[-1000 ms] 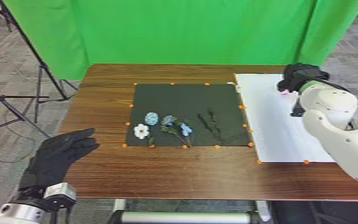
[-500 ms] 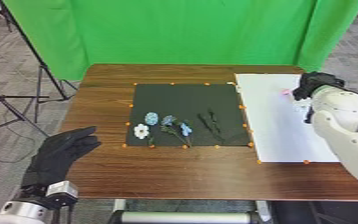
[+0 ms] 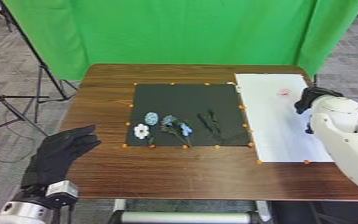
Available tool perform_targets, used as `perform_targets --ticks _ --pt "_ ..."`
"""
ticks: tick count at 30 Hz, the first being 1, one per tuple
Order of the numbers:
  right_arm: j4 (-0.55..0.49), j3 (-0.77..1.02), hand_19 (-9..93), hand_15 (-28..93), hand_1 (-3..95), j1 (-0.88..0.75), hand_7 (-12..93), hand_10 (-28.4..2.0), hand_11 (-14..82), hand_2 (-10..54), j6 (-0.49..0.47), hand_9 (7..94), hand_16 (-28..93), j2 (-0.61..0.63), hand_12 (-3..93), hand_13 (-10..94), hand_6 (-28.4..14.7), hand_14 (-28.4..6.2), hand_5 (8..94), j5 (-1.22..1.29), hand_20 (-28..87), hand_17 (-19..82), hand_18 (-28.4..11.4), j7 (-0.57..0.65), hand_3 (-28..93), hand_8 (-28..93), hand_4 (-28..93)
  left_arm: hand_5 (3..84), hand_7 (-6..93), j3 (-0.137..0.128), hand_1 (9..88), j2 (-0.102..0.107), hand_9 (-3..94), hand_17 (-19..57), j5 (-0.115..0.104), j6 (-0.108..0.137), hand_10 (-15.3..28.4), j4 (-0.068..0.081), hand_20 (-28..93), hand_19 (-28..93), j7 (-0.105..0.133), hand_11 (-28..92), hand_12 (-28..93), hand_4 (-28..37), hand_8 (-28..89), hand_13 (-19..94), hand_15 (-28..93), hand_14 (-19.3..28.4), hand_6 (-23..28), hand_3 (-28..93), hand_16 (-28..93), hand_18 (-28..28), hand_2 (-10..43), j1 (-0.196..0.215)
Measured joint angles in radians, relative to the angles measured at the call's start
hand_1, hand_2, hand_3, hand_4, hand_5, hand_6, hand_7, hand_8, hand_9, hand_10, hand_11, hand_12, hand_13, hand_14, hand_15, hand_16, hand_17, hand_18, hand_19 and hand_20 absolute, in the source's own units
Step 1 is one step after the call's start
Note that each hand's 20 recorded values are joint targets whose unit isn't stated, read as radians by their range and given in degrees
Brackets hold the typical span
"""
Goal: Arrange flowers
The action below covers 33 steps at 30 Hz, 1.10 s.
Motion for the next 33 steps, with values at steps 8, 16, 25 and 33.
perform_targets --ticks 8,16,25,33 --pt "-0.029 -0.012 80 80 50.1 -0.037 33 -7.0 13.7 -8.3 0.072 78.2 19 0.002 29.9 71 0.8 -5.4 67.7 -0.099 7 27 -16.9 -0.017 78 -6 -28 53.4 14.6 0.0 29.9 0.0 44.2 -9.3 0.0 -0.001 22.9 0.001 14 60 -0.001 43 11 -15.5 -9 30 64 27.6 16.3 79 -14 20.9 4.1 0.002" --pt "-0.082 -0.02 81 77 55.4 -0.124 35 -4.0 14.5 -9.5 0.244 87.3 20 0.018 37.0 77 2.3 -2.9 75.6 -0.111 6 30 -15.5 0.007 77 -4 -28 53.5 14.7 -0.005 29.8 -0.022 44.1 -9.4 0.01 -0.03 22.9 0.005 14 60 -0.056 43 11 -15.6 -9 30 64 27.6 16.3 79 -14 20.9 4.1 -0.024" --pt "-0.092 -0.081 82 77 55.8 -0.116 33 -4.1 14.8 -9.5 0.345 88.1 21 0.038 37.4 78 1.5 -2.5 77.1 -0.065 6 31 -15.5 0.036 78 -2 -28 53.5 14.7 -0.014 29.7 -0.028 44.3 -9.4 0.01 -0.029 22.9 0.004 14 60 -0.048 43 11 -15.6 -9 30 64 27.6 16.3 80 -14 20.9 4.1 -0.013" --pt "-0.179 -0.266 82 77 55.9 -0.011 32 -4.3 15.0 -9.5 0.396 88.1 22 0.041 37.5 78 1.4 -2.6 77.3 -0.006 5 31 -15.5 -0.016 78 -2 -28 53.4 14.6 -0.028 29.6 -0.038 44.2 -9.4 0.009 -0.027 23.0 -0.002 14 60 -0.047 43 11 -15.7 -9 30 64 27.7 16.4 80 -14 20.9 4.2 0.01"
